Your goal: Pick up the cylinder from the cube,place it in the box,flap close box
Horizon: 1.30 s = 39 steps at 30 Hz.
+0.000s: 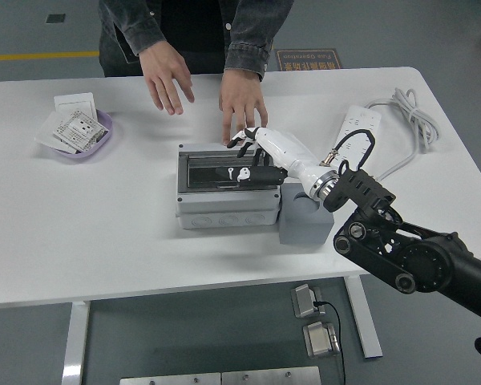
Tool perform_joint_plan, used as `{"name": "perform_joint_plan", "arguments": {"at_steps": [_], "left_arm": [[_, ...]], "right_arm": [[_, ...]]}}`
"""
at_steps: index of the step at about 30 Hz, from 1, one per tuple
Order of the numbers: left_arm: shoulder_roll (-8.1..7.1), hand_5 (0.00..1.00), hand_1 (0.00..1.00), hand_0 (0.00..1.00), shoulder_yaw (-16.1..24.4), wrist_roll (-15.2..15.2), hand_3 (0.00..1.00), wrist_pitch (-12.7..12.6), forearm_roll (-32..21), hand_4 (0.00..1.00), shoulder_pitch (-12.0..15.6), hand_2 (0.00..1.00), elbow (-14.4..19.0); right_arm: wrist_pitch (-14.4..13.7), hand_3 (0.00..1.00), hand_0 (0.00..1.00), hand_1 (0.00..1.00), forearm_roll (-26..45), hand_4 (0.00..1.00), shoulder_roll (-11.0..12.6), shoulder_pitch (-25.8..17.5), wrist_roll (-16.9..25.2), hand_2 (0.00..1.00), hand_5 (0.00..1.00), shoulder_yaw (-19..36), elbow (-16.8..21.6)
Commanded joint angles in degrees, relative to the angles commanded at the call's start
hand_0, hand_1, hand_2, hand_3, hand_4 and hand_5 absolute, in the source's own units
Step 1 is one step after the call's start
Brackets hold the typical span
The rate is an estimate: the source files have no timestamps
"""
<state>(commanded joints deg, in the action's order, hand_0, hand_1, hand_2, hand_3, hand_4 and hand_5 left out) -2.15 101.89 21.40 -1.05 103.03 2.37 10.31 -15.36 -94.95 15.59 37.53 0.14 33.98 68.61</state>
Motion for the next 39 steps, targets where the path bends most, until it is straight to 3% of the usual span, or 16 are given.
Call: {"name": "perform_joint_plan", "arguments": {"at_steps": [7,13,20,25,30,35,39], "left_arm": [[-0.07,0.431,0.681,0.628,0.08,0.08,0.617,-0.01,-0.06,0.716,0.15,0.630,0.00],[-0.42,0.429,0.681,0.627,0.17,0.17,0.616,-0.10,-0.51,0.717,0.72,0.629,0.00],[-0.85,0.426,0.680,0.627,0.44,0.16,0.615,-0.27,-0.99,0.717,1.87,0.628,0.00],[-1.22,0.422,0.680,0.627,0.66,0.02,0.615,-0.34,-1.03,0.717,2.40,0.627,0.00],[-1.71,0.422,0.680,0.627,0.33,-0.25,0.616,-0.38,-1.56,0.717,2.25,0.626,0.00],[-2.40,0.421,0.680,0.628,-0.48,-0.43,0.618,-0.42,-2.66,0.717,1.95,0.626,0.00],[-2.57,0.421,0.680,0.628,-1.22,-0.54,0.618,-0.43,-3.62,0.717,1.88,0.626,0.00]], "right_arm": [[-0.02,0.698,0.284,0.367,-3.63,0.904,0.68,-5.83,-0.27,0.553,0.751,8.31,3.16],[-1.45,0.696,0.281,0.358,-6.14,0.886,0.60,-14.01,1.17,0.542,0.733,18.88,9.93],[-3.36,0.691,0.282,0.358,0.08,0.884,-0.36,-24.68,6.43,0.537,0.730,32.35,16.57],[-3.62,0.684,0.280,0.358,8.52,0.882,-2.74,-31.19,12.27,0.530,0.726,40.96,16.53],[-3.05,0.679,0.280,0.359,17.55,0.884,-4.32,-34.09,16.79,0.521,0.725,47.13,15.74],[-3.03,0.680,0.316,0.365,24.25,0.888,-5.21,-35.01,16.99,0.525,0.726,50.08,15.32],[-3.24,0.680,0.316,0.365,25.69,0.888,-5.62,-35.33,16.52,0.525,0.726,51.19,15.58]]}}
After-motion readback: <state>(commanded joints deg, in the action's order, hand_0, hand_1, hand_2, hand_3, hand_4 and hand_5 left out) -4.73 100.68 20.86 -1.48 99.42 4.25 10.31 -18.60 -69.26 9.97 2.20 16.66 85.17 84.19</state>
